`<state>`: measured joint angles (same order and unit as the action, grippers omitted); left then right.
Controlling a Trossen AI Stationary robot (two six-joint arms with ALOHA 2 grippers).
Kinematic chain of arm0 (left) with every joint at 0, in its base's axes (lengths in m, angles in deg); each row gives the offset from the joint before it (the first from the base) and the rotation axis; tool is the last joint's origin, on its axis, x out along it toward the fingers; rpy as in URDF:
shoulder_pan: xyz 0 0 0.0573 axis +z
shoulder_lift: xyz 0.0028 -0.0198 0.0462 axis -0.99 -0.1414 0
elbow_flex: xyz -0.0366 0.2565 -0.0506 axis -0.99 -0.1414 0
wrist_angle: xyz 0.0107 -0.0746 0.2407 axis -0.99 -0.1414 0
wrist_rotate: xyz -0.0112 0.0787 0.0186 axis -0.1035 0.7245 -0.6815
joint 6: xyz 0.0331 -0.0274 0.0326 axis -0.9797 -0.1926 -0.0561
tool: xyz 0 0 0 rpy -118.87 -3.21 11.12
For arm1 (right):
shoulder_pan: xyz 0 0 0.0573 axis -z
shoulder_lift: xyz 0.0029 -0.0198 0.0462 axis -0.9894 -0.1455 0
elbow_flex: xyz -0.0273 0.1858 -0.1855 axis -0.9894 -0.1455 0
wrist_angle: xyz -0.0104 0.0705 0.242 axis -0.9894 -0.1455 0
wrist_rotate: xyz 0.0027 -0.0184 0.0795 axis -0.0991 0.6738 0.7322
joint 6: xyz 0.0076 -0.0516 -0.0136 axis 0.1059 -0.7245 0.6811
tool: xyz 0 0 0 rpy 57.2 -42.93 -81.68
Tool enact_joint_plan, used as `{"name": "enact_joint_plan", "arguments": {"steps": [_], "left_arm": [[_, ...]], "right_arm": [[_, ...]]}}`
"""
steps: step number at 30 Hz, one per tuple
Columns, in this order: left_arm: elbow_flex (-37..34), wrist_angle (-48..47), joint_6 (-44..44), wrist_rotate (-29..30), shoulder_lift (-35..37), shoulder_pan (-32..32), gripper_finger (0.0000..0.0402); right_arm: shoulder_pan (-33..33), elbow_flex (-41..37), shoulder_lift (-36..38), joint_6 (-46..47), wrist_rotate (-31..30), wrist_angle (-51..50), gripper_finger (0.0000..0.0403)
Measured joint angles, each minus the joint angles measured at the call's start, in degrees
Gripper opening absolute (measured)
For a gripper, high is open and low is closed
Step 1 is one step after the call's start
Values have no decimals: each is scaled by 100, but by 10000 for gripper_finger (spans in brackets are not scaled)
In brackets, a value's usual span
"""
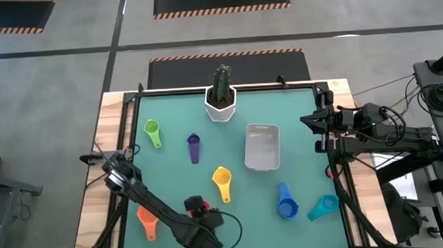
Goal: Nest measuring cups in basket
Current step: Stack the red measuring cup on the top of the orange measuring cup
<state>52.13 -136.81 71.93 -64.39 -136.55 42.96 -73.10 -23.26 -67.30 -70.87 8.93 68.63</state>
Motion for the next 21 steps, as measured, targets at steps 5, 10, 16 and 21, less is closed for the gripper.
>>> {"name": "enact_joint_plan", "arguments": {"steps": [5,10,16,21], "left_arm": [[-177,185,8,-71,38,0,89],[-178,183,-15,-71,66,0,33],[-175,182,-19,-71,66,0,7],[-147,89,-23,-74,82,0,4]], "right_arm": [[-1,0,0,-1,-1,-19,9],[-2,0,0,-1,0,-38,9],[-2,0,0,1,1,-61,9],[-2,0,0,14,1,-61,9]]}}
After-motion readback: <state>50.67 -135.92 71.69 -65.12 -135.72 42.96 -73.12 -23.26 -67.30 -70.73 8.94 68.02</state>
